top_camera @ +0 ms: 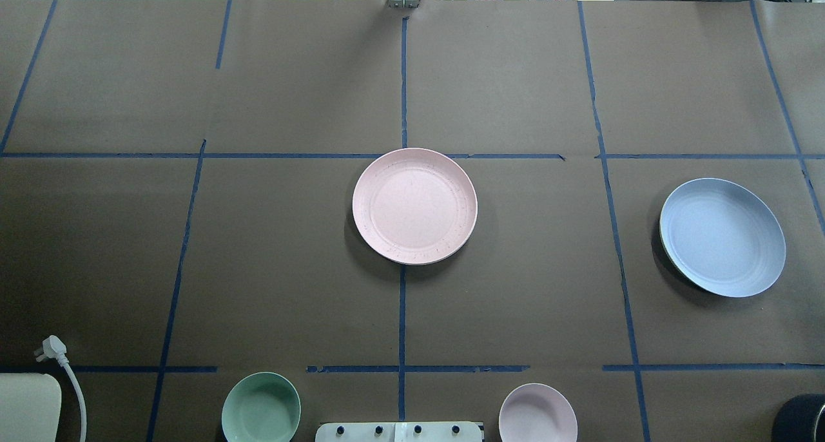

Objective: Stack three plates with pink and blue
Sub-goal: 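Reach the right gripper to the rim of the light blue plate and grasp it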

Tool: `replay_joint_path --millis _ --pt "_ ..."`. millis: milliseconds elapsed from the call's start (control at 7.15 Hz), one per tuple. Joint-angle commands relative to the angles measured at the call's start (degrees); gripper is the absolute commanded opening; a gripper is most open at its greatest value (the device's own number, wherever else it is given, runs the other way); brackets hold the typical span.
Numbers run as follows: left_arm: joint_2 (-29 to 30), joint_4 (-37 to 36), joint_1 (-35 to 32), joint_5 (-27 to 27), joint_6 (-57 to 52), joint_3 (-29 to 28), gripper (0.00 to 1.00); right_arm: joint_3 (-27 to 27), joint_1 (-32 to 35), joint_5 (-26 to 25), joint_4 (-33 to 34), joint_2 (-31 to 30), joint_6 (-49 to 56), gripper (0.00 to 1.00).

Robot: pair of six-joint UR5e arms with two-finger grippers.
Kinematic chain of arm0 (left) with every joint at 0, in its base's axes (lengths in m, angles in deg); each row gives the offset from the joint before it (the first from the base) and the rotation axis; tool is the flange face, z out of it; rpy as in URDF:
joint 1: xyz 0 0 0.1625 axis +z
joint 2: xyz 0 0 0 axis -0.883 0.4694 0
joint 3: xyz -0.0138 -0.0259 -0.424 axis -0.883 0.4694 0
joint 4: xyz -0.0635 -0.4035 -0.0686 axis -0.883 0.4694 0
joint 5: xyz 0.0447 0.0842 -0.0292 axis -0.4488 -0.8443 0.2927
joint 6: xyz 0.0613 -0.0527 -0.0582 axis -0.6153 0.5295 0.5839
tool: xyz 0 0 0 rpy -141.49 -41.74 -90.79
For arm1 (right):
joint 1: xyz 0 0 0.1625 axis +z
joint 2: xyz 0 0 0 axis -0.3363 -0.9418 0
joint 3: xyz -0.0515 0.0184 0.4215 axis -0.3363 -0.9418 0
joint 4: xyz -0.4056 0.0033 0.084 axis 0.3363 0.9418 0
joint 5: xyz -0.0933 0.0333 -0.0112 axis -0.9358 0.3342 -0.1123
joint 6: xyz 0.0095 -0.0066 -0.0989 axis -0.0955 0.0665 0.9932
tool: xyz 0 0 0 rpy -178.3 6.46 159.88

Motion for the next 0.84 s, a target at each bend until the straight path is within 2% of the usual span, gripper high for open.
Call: replay_joint_path --millis 0,140,280,559,699 --pt "-1.9 0.4 -0.9 0.7 -0.3 1.1 1.00 -7.1 -7.3 -0.5 -24.9 -3.1 -20.4 1.00" --pt "-1.9 0.7 -0.9 0.8 -0.3 1.1 1.00 -14.2 -11.4 -2.8 -38.2 -2.7 -27.8 1.00" --pt "-1.9 0.7 -0.9 0.8 -0.3 1.1 1.00 -17.0 -14.2 -3.7 -44.3 -2.0 -33.2 1.00" --pt "-1.9 0.7 -0.9 0.8 -0.3 1.2 1.00 -16.4 -16.4 -3.3 -45.0 -2.1 -34.7 0.96" --pt "-1.9 0.8 -0.9 0.8 -0.3 1.2 1.00 -16.5 -18.2 -3.7 -45.0 -2.1 -34.6 0.73"
